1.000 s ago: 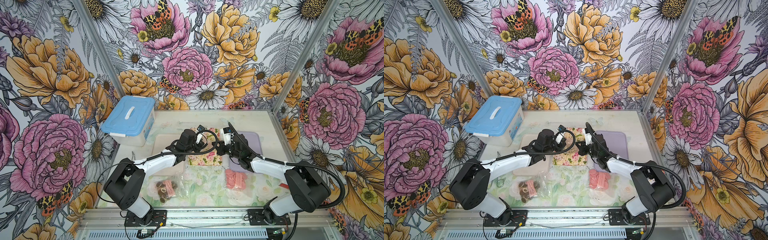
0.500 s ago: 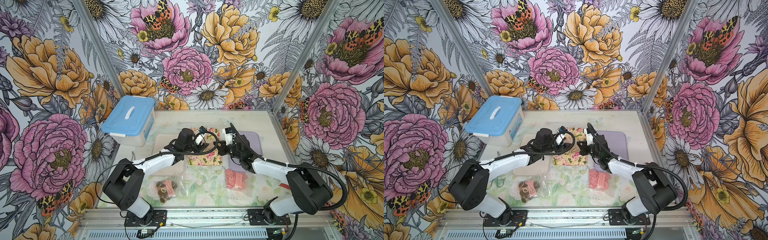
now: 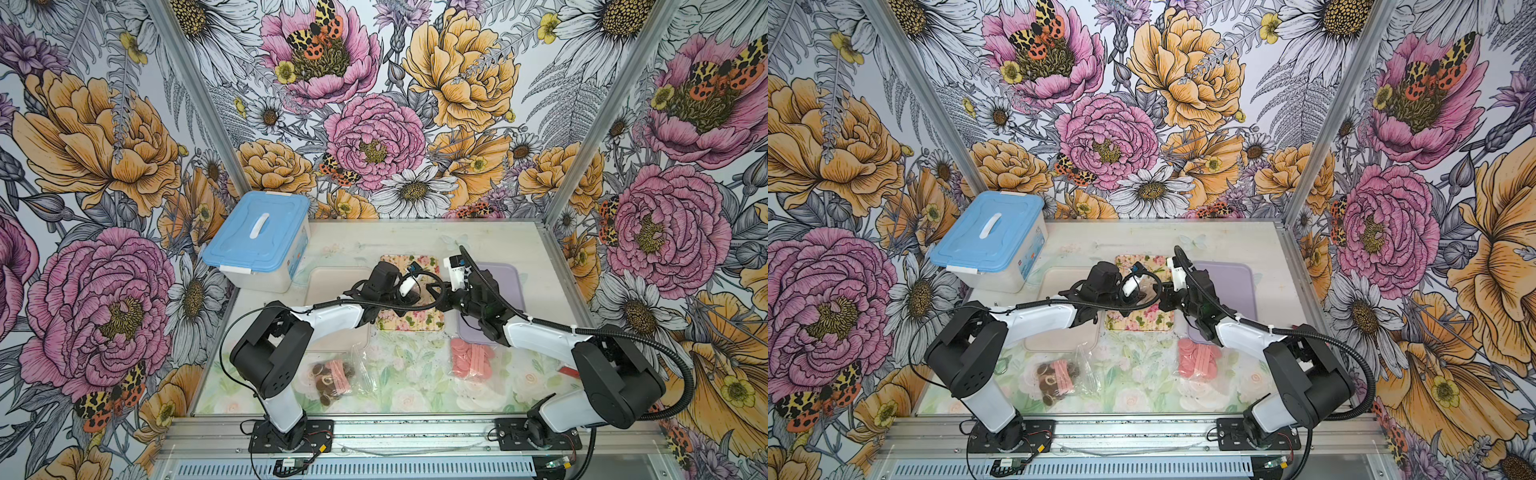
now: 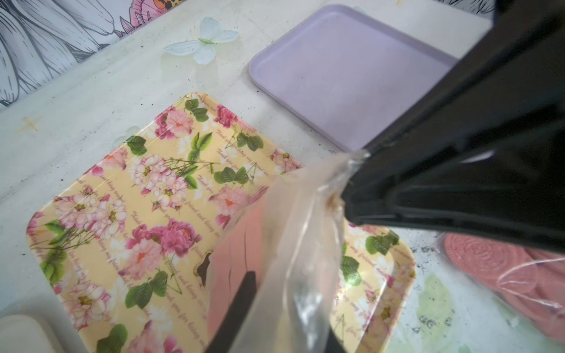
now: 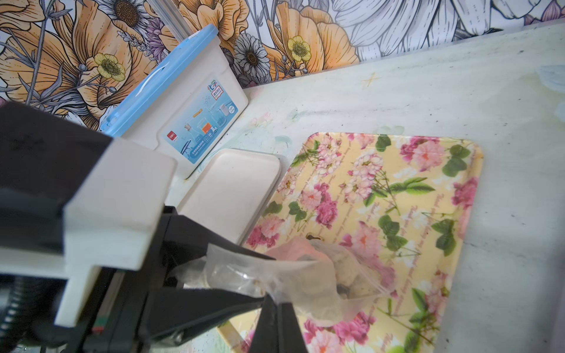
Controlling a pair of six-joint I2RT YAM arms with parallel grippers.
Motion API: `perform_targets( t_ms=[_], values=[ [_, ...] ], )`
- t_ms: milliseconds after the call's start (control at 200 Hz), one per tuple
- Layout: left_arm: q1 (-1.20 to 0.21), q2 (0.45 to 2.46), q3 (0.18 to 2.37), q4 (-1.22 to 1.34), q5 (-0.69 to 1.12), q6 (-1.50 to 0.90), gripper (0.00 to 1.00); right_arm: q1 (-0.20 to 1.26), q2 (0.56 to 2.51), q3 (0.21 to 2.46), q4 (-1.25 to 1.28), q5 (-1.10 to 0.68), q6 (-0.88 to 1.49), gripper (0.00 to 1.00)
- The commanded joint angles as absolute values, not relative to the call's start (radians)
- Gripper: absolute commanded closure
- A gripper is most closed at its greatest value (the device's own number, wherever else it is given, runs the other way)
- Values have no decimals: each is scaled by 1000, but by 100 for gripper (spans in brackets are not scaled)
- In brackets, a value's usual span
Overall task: Pour cookies out of the ziploc bag
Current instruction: 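Pour the cookies out of the ziploc bag onto the tray.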
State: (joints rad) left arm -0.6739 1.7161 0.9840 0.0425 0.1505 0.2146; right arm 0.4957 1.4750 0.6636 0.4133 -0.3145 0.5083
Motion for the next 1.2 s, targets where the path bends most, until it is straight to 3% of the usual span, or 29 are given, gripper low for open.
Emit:
perform_targets(
  t_ms=[0, 360, 465, 751, 1196],
  values=[
    [-672, 1726, 1016, 79, 36, 197, 99, 489, 1467, 673, 447, -305, 511, 100],
    [-651, 1785, 1102, 90, 46, 190, 100, 489, 1450, 684, 420, -278, 511, 100],
    [-651, 1763, 1119, 54, 30, 180, 100, 488, 1439, 681, 410, -262, 510, 88],
    [-657, 1742, 1116, 19, 25, 160, 100, 482, 1403, 662, 396, -221, 515, 68],
    [-696, 1699, 1153, -84, -23, 130, 100, 460, 1359, 638, 393, -212, 523, 62]
  ],
)
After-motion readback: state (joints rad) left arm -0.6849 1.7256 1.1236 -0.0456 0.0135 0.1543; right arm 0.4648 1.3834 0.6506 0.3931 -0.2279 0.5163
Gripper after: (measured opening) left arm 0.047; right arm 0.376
